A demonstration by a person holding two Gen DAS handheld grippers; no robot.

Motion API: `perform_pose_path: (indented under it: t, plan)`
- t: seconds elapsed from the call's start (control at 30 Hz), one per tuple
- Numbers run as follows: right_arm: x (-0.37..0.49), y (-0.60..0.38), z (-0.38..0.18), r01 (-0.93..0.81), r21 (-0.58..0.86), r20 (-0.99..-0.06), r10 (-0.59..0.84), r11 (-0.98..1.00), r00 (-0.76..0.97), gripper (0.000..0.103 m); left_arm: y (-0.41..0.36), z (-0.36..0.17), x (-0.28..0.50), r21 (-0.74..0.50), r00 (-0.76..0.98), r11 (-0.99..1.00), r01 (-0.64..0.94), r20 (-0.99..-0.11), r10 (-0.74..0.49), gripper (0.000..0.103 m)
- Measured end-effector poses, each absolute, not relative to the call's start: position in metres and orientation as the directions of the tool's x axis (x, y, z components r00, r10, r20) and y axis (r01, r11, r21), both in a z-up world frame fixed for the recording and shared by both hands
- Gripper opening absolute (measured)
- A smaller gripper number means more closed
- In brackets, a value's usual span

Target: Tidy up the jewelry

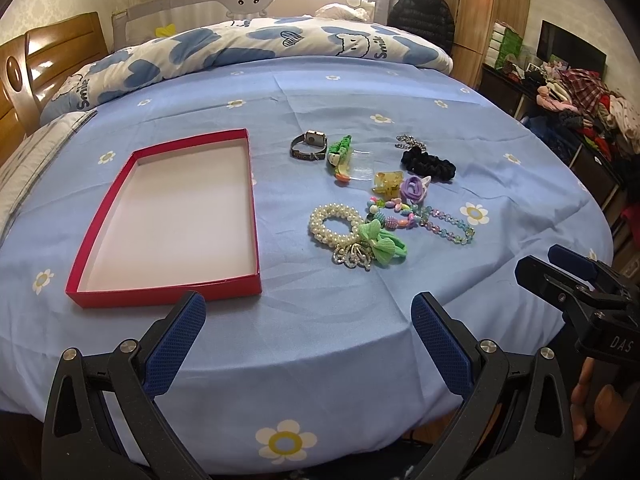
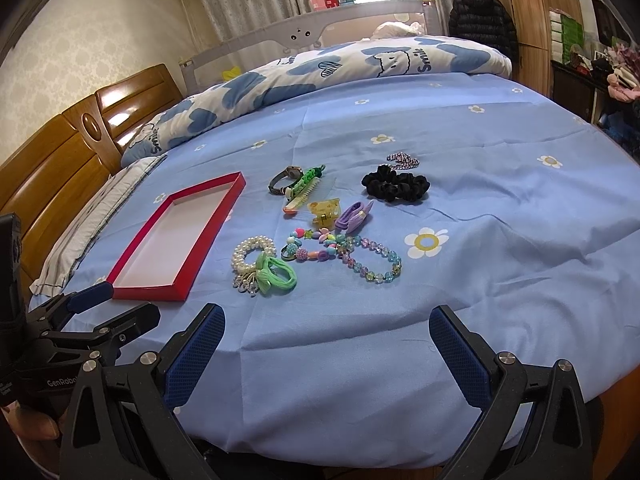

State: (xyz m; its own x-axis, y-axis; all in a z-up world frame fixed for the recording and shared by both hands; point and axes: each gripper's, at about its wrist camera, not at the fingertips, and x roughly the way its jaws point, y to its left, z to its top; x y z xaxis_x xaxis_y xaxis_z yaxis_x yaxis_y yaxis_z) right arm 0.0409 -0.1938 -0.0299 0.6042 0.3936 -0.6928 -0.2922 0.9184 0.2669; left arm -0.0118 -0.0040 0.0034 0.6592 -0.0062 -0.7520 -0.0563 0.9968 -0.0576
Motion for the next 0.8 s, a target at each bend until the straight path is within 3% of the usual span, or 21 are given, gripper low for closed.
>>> perform_pose_path:
  t: [0.53,0.67,0.8]
  plan:
    - [0.057,-0.201,-0.041,-0.294,0.286,-0.693,0.409,0.912,0.593,0.101,-0.005,-0.007,0.013,-0.125,0.62,0.992,-0.023,-0.78,-0.084,0.103]
    - [0.069,-0.206,-0.044,-0.294,0.289,-0.692,0.411,0.911,0.593,0.1,-0.007,-0.012,0.025,-0.147,0.604,0.989,-0.012,-0.789,-0.11,0.097]
    - [0.087,-0.213,-0.051,-0.282,0.296,-0.704,0.408,0.913,0.581,0.089,-0.013,-0.015,0.04,-0.168,0.588,0.986,0.01,-0.797,-0.142,0.087]
